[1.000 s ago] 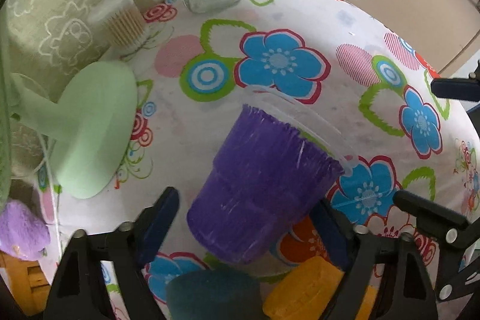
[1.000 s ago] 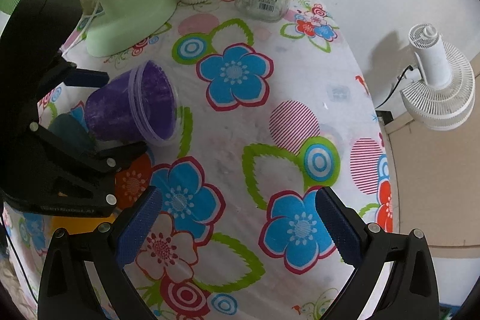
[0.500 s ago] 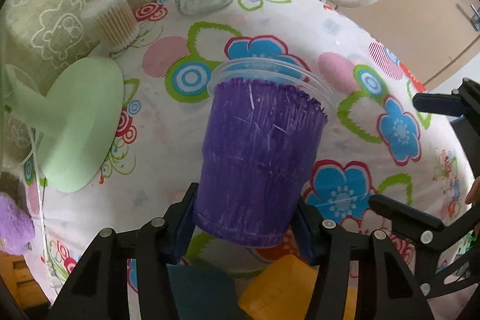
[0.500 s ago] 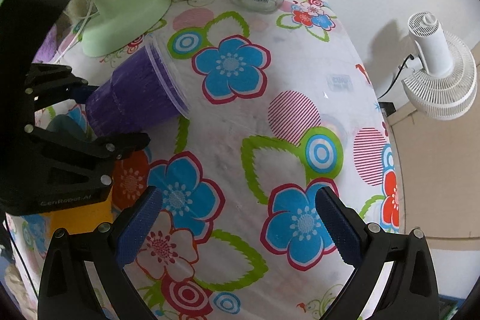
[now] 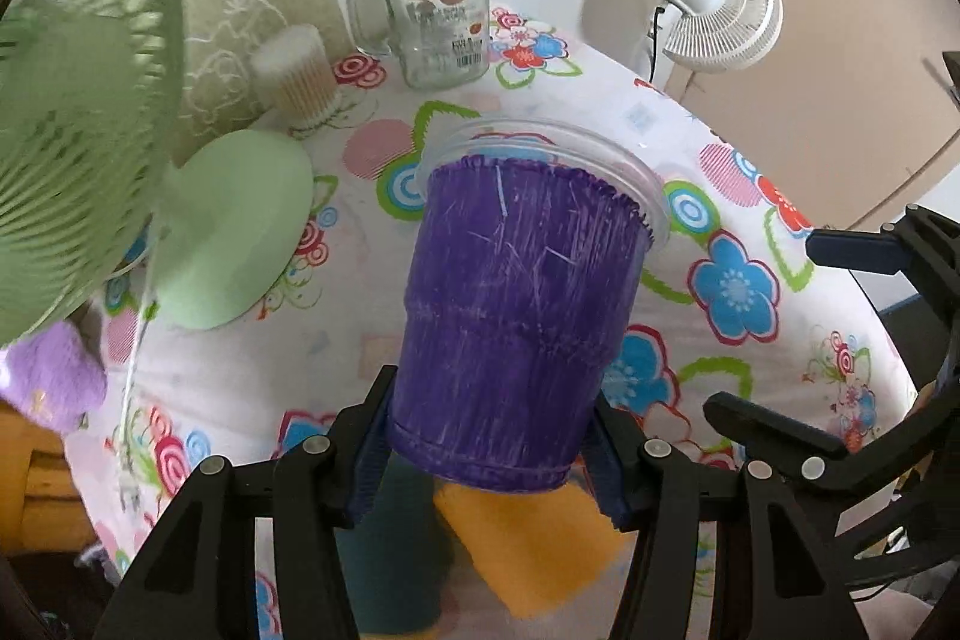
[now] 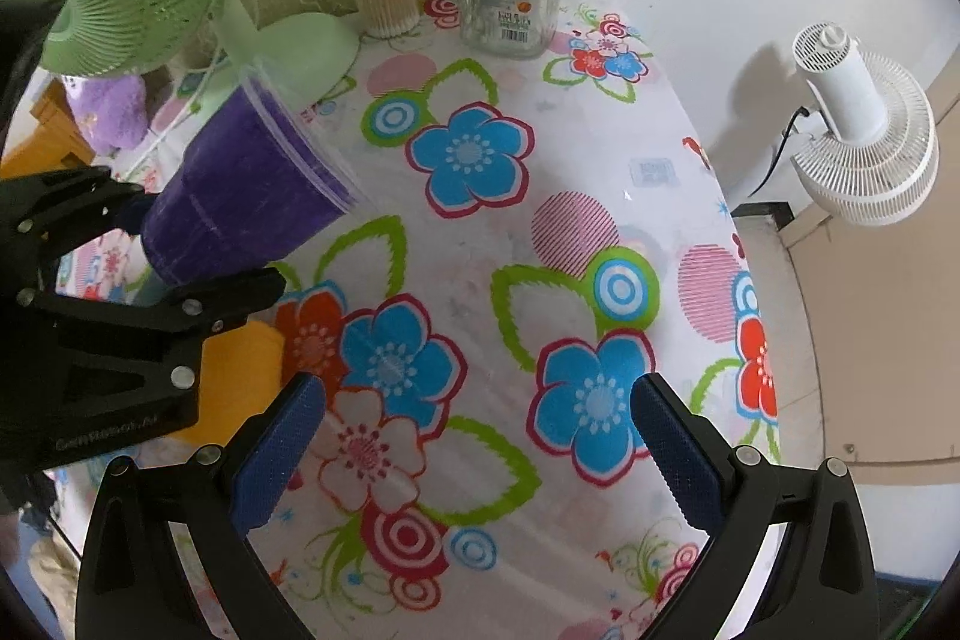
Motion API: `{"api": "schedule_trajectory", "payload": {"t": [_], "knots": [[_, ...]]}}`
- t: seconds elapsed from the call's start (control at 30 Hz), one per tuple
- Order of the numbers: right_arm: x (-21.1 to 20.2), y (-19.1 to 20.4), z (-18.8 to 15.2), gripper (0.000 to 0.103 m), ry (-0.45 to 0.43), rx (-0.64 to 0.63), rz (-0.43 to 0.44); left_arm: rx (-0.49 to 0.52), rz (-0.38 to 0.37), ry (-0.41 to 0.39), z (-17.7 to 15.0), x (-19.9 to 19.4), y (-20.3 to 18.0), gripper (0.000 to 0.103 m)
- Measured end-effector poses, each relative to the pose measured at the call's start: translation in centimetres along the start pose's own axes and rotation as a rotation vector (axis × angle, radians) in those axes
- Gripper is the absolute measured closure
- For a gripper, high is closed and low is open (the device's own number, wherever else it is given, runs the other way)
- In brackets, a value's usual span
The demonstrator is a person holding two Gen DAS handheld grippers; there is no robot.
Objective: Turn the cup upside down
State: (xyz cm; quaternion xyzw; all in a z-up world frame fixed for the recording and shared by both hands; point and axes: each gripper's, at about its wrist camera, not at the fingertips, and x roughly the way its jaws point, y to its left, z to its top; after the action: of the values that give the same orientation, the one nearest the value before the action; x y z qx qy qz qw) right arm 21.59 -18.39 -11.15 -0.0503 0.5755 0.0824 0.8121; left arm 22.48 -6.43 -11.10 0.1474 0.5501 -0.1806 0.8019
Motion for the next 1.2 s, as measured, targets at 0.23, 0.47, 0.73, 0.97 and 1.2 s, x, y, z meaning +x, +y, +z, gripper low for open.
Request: {"api": "schedule_trajectory", "payload": {"t": [0.23, 0.47, 0.73, 0.97, 1.2], "knots": [[-2.2, 0.7, -1.3, 0.000, -0.016, -0.040, 0.017, -0.080, 0.037, -0.003, -2.8, -2.8, -0.7, 0.045], [-4.5, 2.0, -3.3, 0.000, -0.018, -0.104, 0.038, -0.156, 0.072, -0.009, -5.9, -5.4, -1.7, 0.045], [-5.9, 3.0, -5.5, 0.000, 0.000, -0.145, 0.052, -0.317, 0.072, -0.004, -10.0, -6.4, -2.4, 0.045], [-6.0, 3.4, -6.6, 0.000, 0.019, -0.168, 0.071, -0.480, 0.047, -0.002, -13.4, -7.1, -3.2, 0.045], [-4.9, 4.3, -7.5, 0.000, 0.045, -0.223, 0.073, -0.630, 0.087, 0.006, -16.2, -6.2, -3.4, 0.045]]}}
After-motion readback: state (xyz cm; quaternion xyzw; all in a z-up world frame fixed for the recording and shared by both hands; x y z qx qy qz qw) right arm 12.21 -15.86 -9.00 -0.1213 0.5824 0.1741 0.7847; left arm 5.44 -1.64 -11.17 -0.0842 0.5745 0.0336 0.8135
